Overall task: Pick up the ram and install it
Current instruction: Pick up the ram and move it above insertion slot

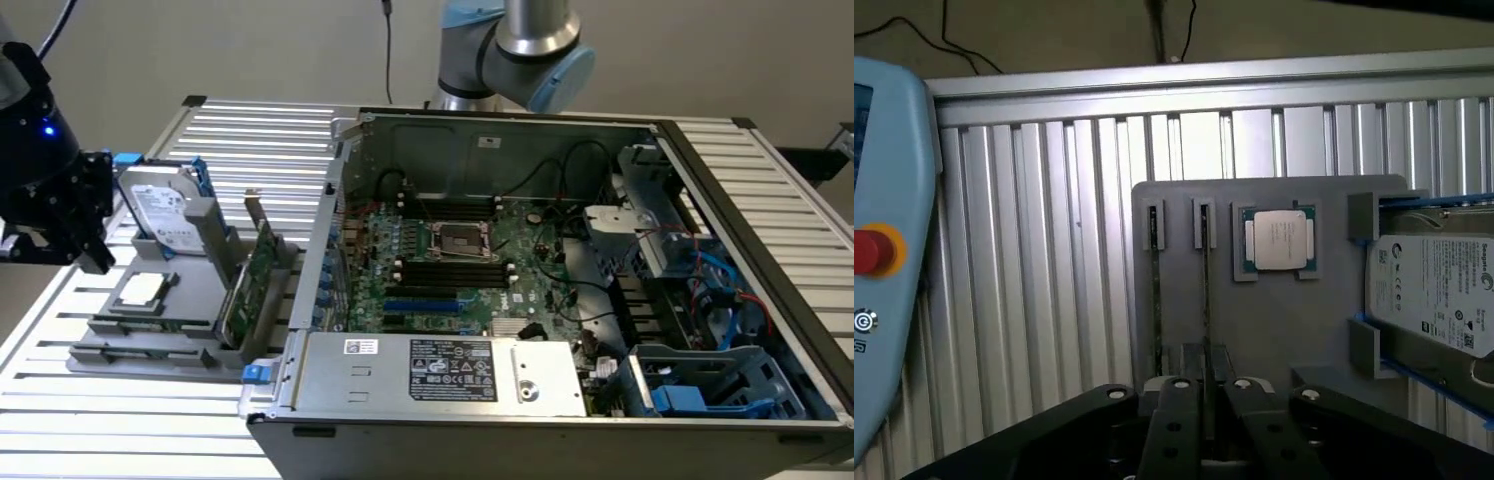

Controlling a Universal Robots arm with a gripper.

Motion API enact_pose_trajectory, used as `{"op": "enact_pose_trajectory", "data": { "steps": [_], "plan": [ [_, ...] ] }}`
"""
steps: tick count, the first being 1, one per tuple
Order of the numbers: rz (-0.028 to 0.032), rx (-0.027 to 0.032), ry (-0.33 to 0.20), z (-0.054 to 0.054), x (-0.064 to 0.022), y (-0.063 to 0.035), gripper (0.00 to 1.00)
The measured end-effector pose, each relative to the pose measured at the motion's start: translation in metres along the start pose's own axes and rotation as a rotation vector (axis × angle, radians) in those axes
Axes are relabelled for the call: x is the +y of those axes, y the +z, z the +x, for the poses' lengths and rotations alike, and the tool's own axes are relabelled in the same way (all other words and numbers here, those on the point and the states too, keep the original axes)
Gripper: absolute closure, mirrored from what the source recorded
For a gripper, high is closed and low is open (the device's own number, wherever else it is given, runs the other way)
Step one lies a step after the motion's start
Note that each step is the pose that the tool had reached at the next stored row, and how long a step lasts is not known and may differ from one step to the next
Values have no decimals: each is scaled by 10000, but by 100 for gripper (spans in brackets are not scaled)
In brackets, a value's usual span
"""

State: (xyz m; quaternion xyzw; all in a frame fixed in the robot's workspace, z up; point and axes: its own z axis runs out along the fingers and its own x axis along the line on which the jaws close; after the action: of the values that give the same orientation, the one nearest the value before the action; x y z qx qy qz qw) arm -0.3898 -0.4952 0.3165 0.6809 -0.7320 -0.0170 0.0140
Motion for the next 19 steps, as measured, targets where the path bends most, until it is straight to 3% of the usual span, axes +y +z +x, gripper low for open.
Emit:
{"op": "enact_pose_trajectory", "data": {
  "steps": [1,2,3,5,6,19],
  "plan": [
    [0,0,0,0,0,0,76],
    [0,0,0,0,1,0,76],
    [1,0,0,1,2,4,70],
    [1,-1,1,7,0,35,70],
    [2,-3,0,12,-2,54,64],
    [1,-3,-55,145,-57,288,64]
  ]
}}
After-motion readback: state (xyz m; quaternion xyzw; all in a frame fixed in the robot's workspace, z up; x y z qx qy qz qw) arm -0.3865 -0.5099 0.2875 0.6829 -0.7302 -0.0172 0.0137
